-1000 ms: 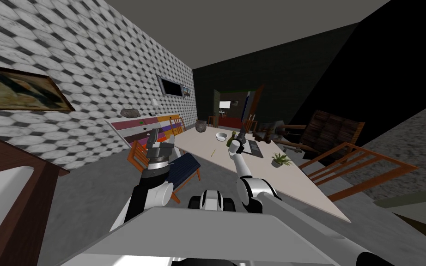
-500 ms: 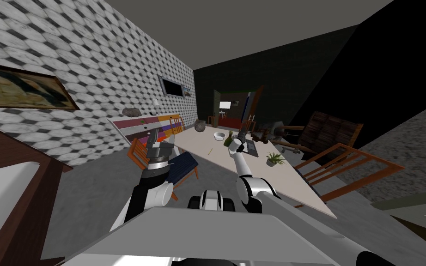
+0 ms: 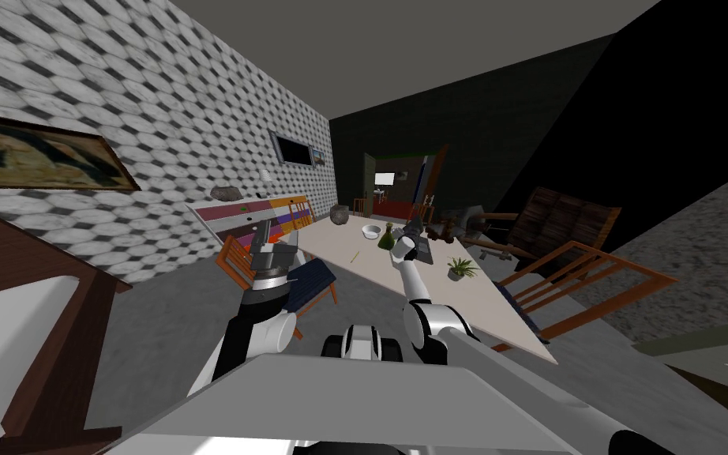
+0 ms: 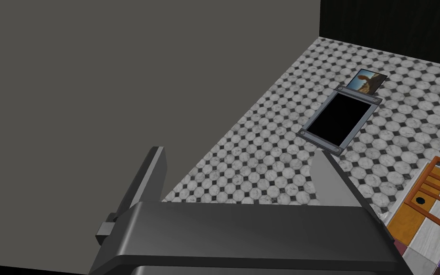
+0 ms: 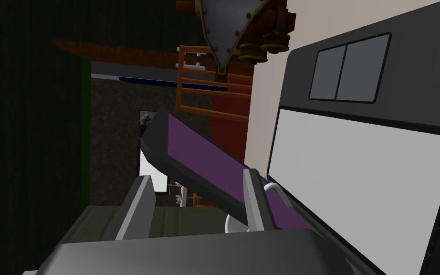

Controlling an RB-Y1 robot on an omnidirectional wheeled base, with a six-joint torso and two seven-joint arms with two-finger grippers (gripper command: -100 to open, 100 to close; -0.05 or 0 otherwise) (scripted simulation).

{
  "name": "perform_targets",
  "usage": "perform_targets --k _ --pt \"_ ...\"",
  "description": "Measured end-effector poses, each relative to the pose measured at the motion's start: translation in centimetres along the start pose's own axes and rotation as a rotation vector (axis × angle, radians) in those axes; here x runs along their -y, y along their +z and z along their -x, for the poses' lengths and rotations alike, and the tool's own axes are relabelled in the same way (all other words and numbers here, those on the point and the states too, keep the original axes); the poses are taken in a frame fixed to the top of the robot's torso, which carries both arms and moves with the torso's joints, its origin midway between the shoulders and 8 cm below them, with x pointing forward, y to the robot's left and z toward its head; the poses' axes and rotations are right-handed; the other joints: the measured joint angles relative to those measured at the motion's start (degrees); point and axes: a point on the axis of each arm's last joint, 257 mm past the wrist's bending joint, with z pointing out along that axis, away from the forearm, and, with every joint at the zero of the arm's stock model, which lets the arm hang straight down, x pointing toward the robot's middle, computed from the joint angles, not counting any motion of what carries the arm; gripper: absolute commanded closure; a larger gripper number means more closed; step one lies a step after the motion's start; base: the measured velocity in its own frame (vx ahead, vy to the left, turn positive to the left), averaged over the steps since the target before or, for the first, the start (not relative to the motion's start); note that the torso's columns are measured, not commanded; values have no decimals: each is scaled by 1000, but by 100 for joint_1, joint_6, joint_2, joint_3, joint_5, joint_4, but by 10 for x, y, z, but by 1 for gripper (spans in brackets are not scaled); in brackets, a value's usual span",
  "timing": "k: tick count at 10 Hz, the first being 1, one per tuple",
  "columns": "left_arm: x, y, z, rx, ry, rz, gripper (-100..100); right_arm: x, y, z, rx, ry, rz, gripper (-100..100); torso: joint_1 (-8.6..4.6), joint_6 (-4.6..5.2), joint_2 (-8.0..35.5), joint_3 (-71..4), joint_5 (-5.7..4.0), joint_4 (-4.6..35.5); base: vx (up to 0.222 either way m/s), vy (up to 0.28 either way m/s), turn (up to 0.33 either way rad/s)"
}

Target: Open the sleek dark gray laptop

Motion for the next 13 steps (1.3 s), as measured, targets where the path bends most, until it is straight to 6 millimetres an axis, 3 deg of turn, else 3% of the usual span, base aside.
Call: perform_targets --k 2,4,7,11,12,13 --pt "0 0 0 0 0 0 0 -31 19 -27 -57 -197 -16 100 47 -21 -57 -37 12 -22 145 175 6" --pt "0 0 0 0 0 0 0 -52 34 -68 -114 -319 -23 100 -58 2 16 9 -20 -5 35 17 8" --pt "0 0 0 0 0 0 0 -62 34 -74 -123 -419 -6 100 -19 4 23 14 -3 6 -12 -24 2" --pt "0 0 0 0 0 0 0 -59 39 -77 -125 -585 -28 100 21 -3 -11 -9 10 -6 13 57 -15" --pt "0 0 0 0 0 0 0 -54 48 -81 -126 -671 -59 -100 14 -5 -10 -9 10 -6 -6 40 -23" --pt "0 0 0 0 0 0 0 -47 50 -77 -122 -681 -63 -100 -24 -2 3 0 -4 -5 -37 -27 -22"
